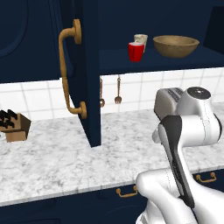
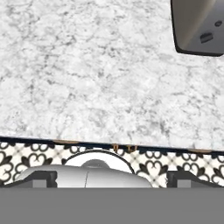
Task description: Gather all objects into one cabinet and sort the glasses and bowls to opposite sides.
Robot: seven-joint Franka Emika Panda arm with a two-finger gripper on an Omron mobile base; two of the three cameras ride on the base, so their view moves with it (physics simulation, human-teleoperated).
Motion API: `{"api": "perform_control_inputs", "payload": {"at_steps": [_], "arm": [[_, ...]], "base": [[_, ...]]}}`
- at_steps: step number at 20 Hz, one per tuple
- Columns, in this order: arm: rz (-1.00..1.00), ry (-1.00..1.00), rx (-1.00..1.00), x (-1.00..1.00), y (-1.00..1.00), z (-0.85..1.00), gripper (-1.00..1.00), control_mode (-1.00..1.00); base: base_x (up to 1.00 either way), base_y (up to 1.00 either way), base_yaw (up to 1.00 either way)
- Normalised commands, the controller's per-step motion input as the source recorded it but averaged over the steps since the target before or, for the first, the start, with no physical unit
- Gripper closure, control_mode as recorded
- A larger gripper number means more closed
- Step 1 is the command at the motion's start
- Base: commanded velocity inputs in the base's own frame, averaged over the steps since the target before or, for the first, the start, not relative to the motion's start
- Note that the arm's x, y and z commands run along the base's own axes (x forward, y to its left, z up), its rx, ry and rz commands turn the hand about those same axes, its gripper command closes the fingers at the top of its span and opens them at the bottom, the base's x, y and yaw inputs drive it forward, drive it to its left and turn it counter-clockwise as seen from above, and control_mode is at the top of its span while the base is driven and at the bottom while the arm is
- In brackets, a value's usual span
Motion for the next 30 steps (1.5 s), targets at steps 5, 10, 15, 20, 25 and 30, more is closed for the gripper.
{"api": "perform_control_inputs", "payload": {"at_steps": [5,10,15,20,25,30], "arm": [[-0.01,0.0,0.0,0.0,0.0,0.0,-1.0,1.0],[0.0,0.0,0.0,0.0,0.0,0.0,-1.0,1.0],[0.0,0.0,0.0,0.0,0.0,0.0,-1.0,1.0],[0.0,0.0,0.0,0.0,0.0,0.0,-1.0,1.0],[0.0,0.0,0.0,0.0,0.0,0.0,-1.0,1.0],[0.0,0.0,0.0,0.0,0.0,0.0,-1.0,1.0]], "base": [[0.02,-0.12,-0.03],[-0.87,-0.09,-0.26],[-0.05,-0.43,-0.12],[0.3,-0.87,-0.02],[-0.78,0.19,-0.03],[-1.0,0.07,-0.06]]}}
